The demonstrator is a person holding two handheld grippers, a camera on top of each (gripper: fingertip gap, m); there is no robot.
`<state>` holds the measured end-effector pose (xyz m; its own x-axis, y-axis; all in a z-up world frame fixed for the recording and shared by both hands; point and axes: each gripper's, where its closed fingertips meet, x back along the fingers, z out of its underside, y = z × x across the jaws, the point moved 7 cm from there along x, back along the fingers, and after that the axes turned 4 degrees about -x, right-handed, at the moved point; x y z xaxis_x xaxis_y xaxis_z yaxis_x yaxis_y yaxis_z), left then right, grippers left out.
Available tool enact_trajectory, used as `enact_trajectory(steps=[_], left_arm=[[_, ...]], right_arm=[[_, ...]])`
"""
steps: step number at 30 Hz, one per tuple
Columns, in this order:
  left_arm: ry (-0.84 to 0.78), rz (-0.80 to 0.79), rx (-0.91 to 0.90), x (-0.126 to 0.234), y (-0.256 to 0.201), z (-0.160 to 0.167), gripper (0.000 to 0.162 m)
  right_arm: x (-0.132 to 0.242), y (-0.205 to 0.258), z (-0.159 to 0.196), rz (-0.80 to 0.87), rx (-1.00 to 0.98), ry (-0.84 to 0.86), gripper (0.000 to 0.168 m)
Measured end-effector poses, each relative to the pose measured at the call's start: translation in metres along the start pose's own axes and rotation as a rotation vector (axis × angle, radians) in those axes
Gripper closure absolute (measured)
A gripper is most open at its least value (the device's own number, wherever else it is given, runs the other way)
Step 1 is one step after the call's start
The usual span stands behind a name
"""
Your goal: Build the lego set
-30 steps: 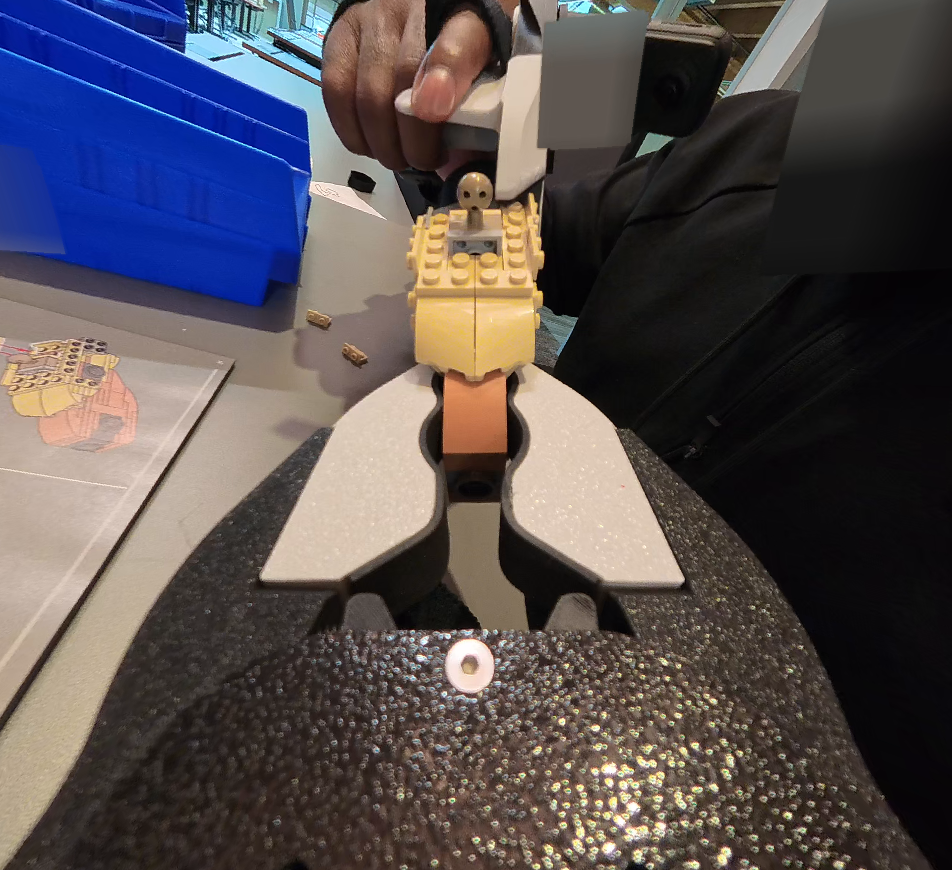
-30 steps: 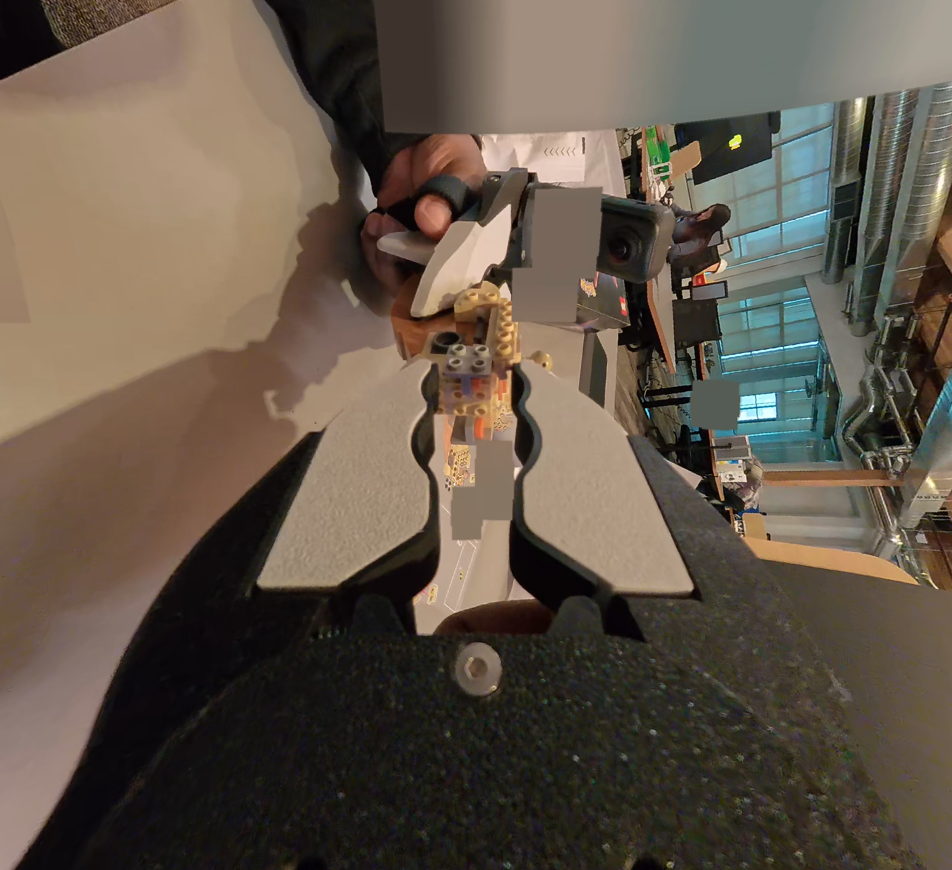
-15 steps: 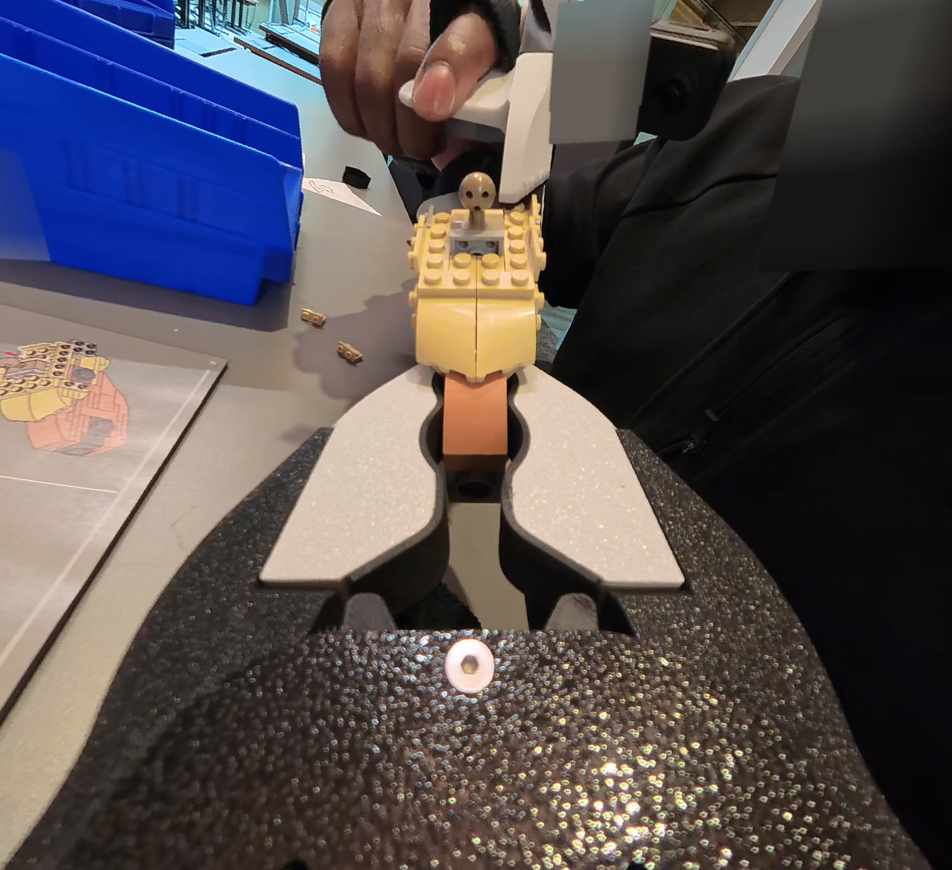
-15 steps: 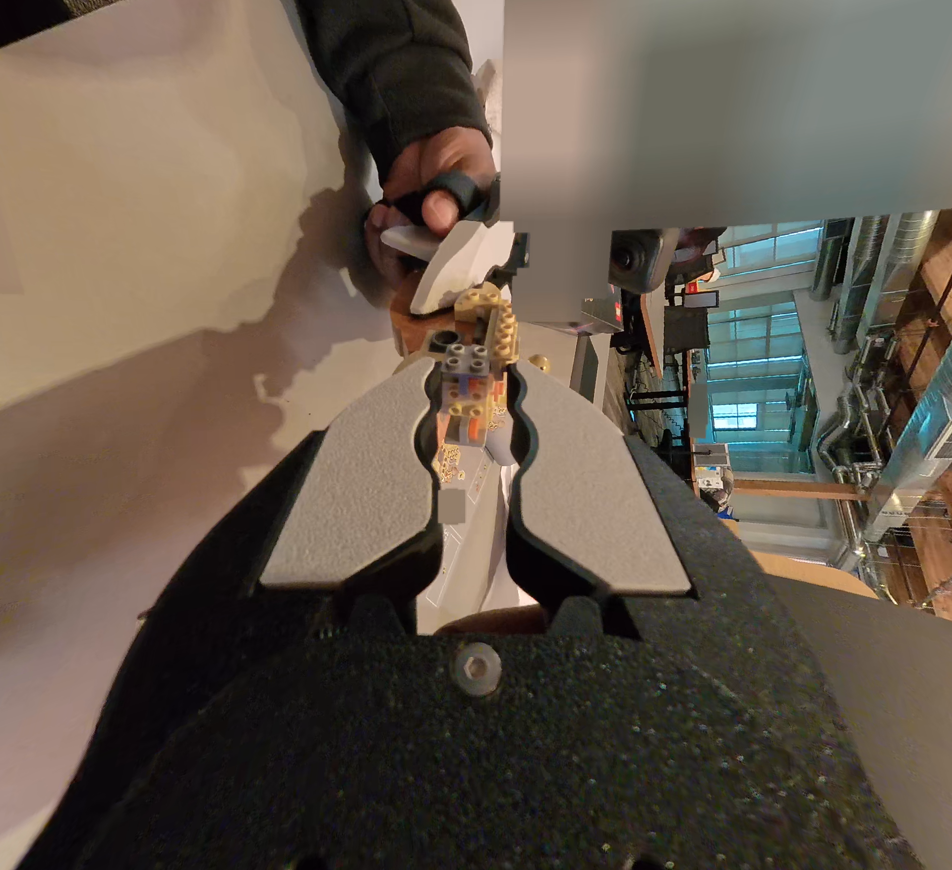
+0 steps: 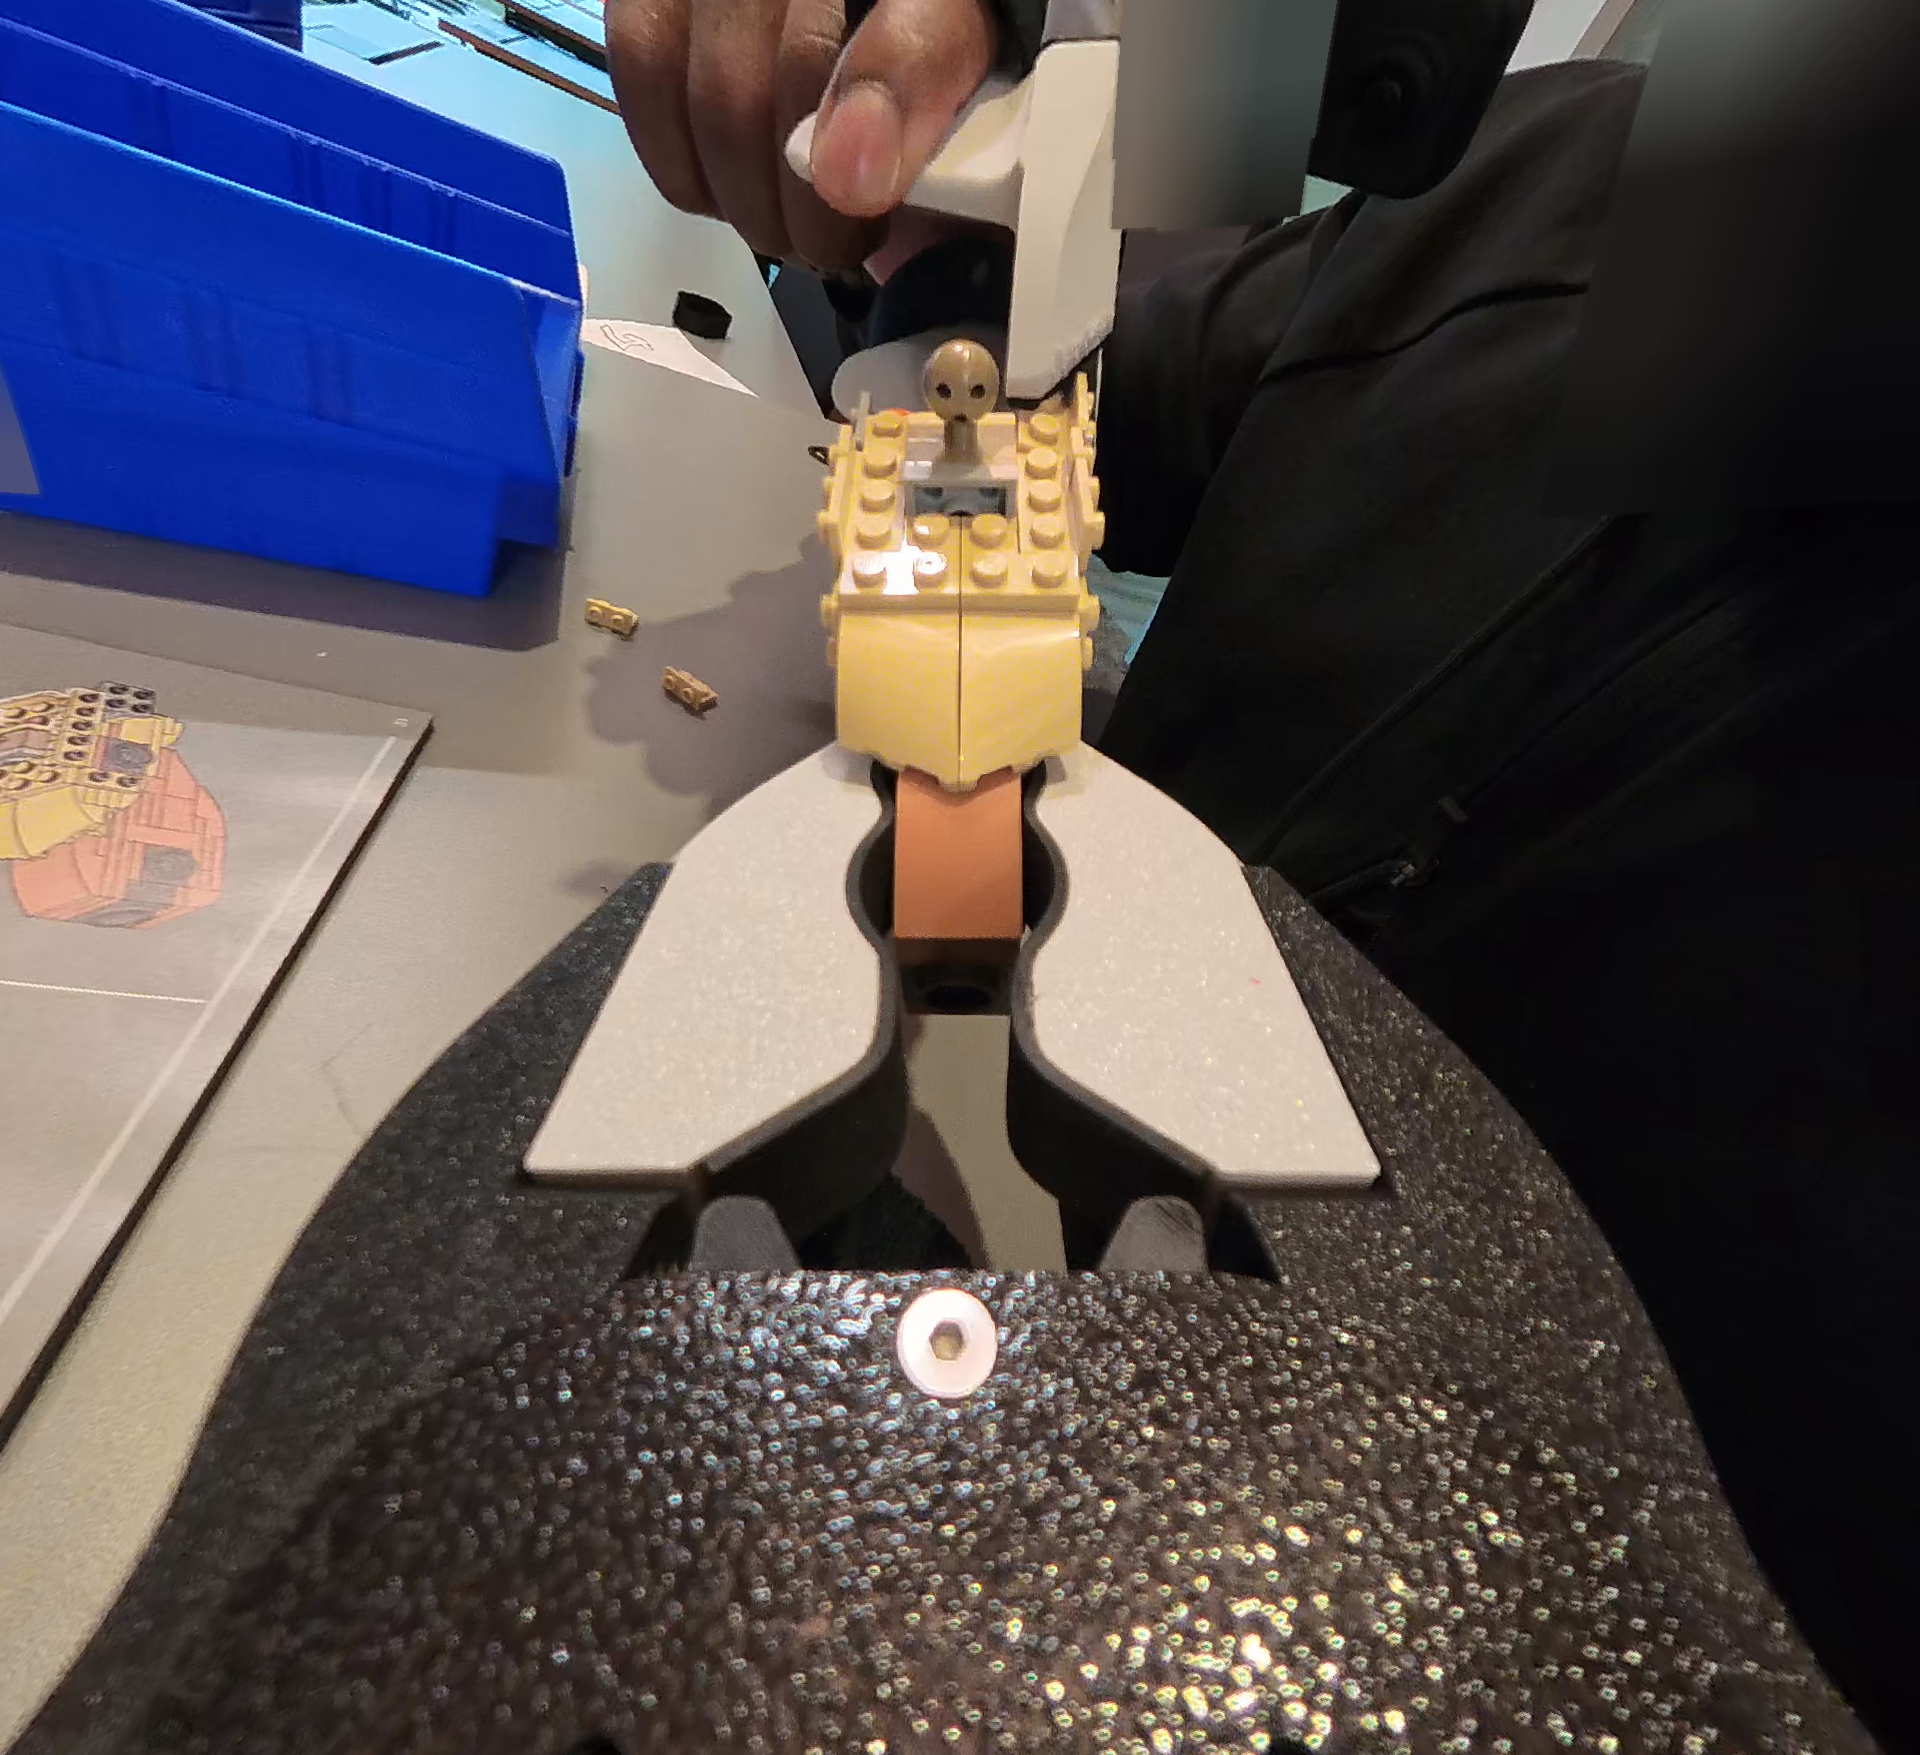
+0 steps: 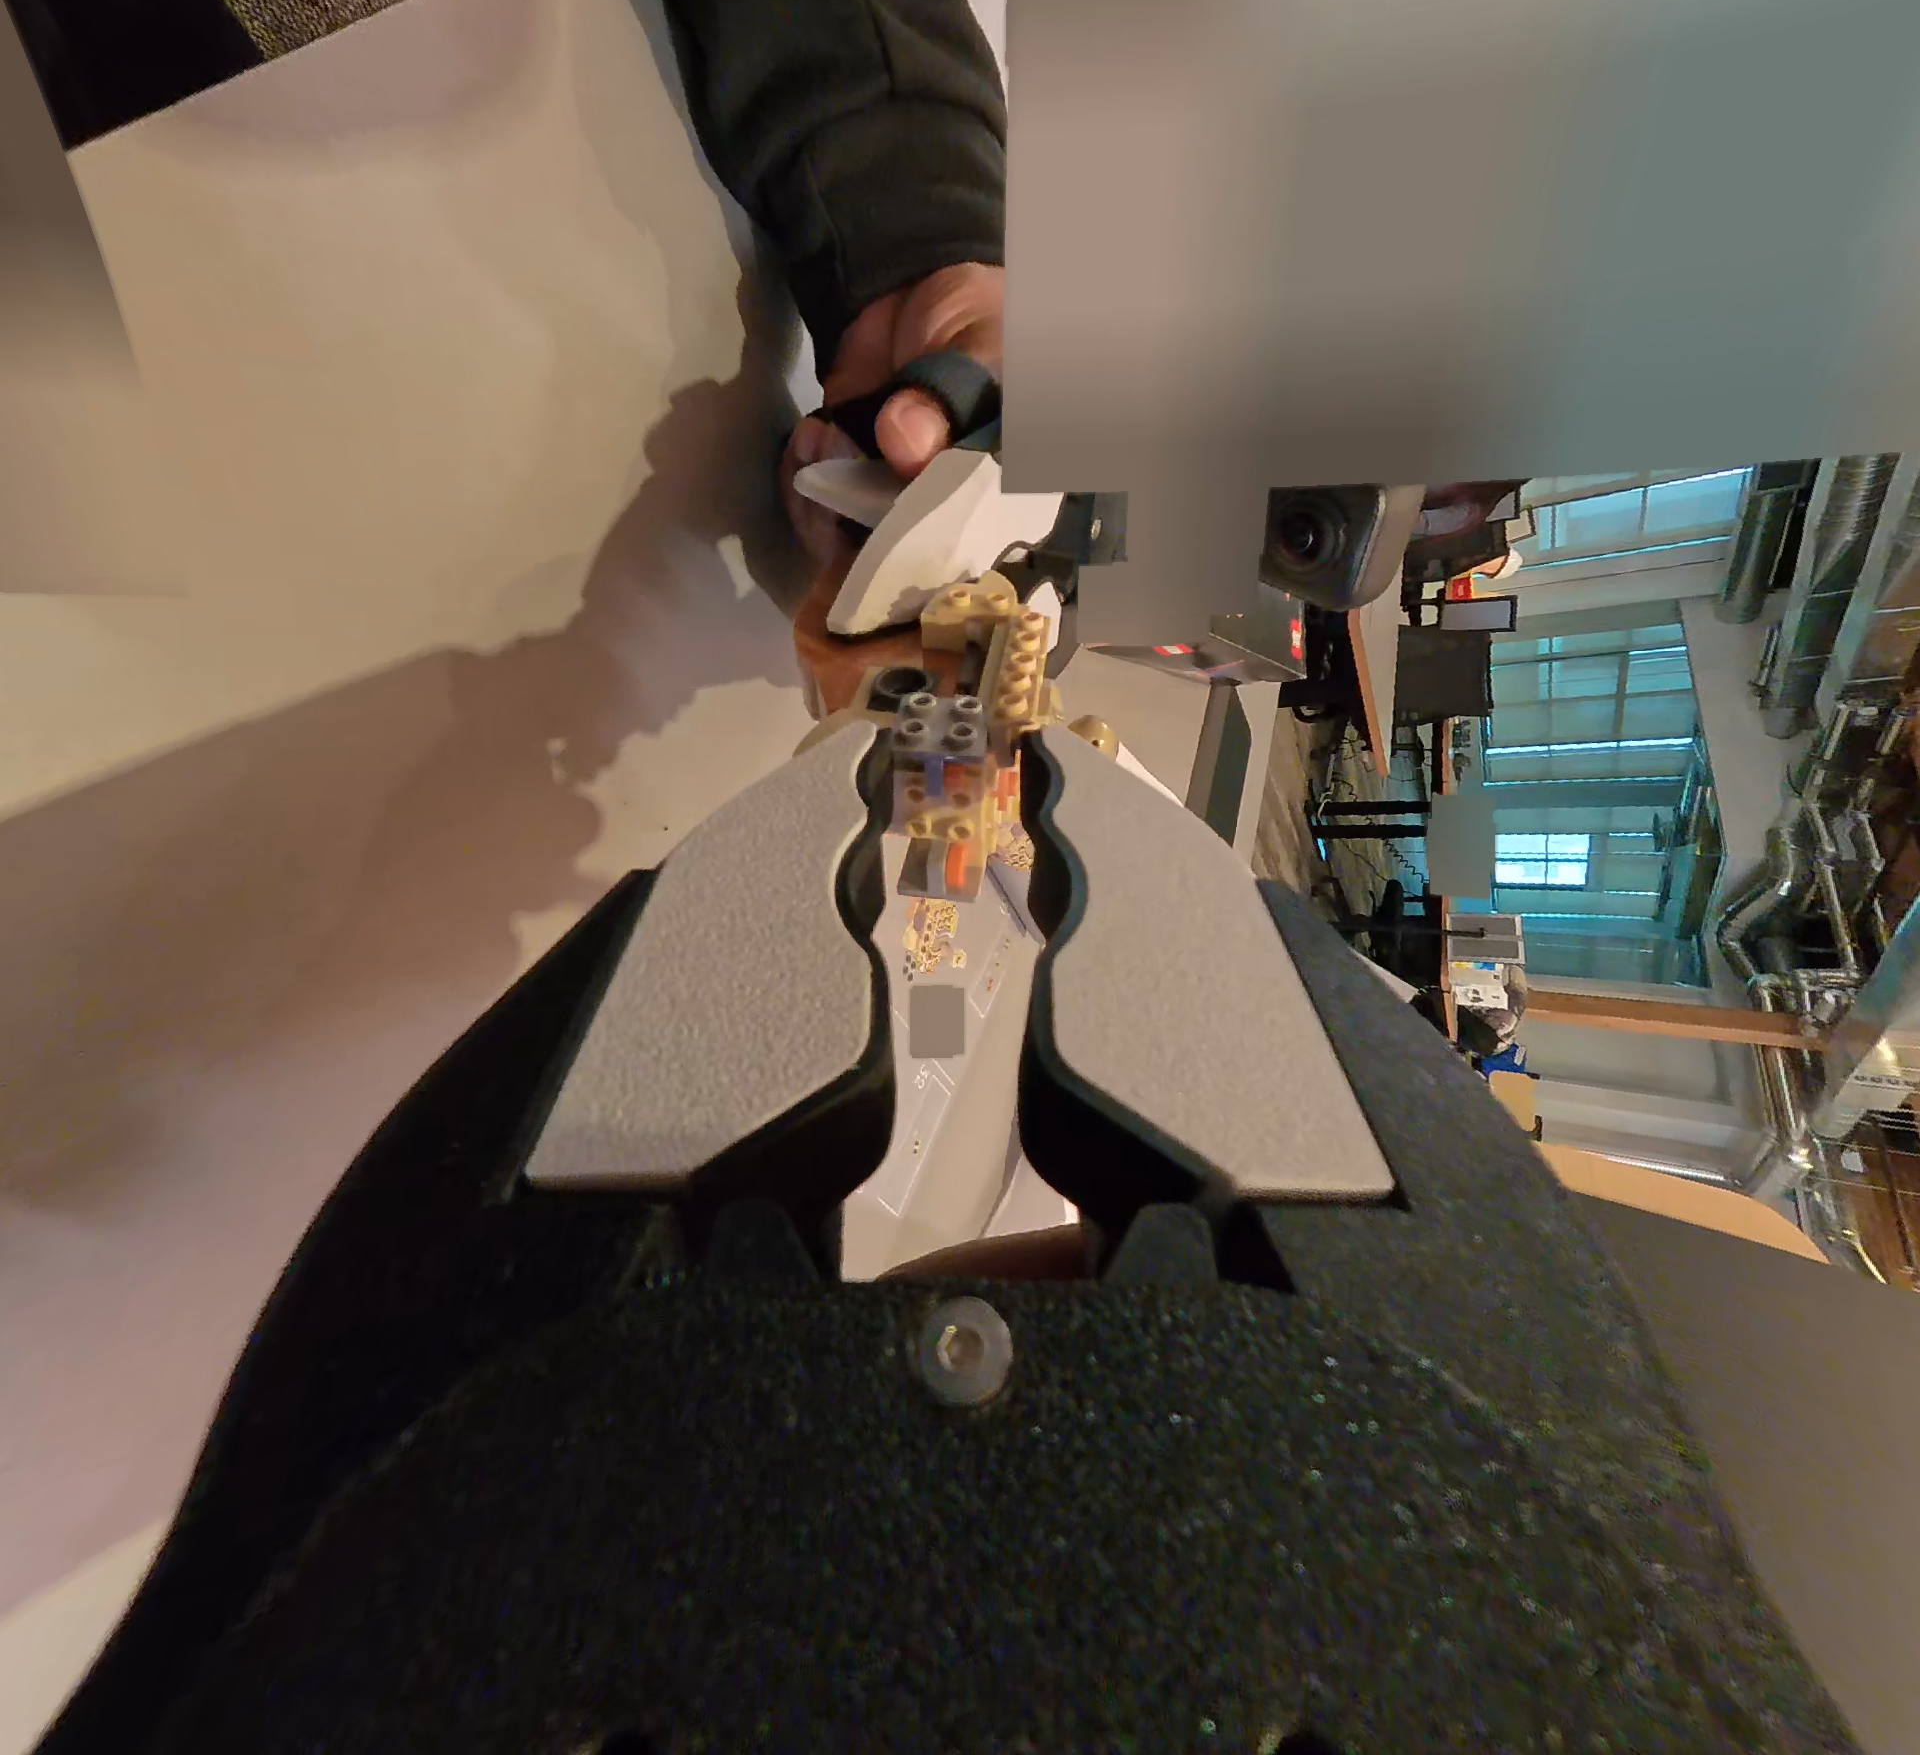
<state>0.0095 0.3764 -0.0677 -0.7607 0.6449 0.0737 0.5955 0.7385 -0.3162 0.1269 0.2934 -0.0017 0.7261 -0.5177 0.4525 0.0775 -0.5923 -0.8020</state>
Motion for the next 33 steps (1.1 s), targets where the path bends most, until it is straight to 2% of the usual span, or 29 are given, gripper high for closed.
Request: enact_trajectory(steps=[6,12,17,23,33], left_arm=[[0.013,0.000,-0.007,-0.0015,-0.0007,0.0007,0.144],[-0.007,-0.015,0.022,0.0004,0.0027,-0.0003,0.144],[-0.020,-0.020,0.045,0.0019,0.0049,-0.0009,0.144],[-0.010,-0.020,0.043,0.0008,0.0043,-0.0003,0.144],[0.006,-0.031,-0.003,-0.0012,0.0008,-0.0007,0.144]], right_arm=[[0.0004,0.0012,-0.0008,-0.004,0.000,0.001,0.145],[-0.0017,0.0016,0.0018,0.071,0.001,0.026,0.144],[-0.0028,0.0029,0.0035,0.096,0.010,0.044,0.138],[-0.0022,0.0030,0.0027,0.105,0.032,0.050,0.144],[-0.0005,0.0051,-0.0018,0.093,0.090,0.061,0.145]])
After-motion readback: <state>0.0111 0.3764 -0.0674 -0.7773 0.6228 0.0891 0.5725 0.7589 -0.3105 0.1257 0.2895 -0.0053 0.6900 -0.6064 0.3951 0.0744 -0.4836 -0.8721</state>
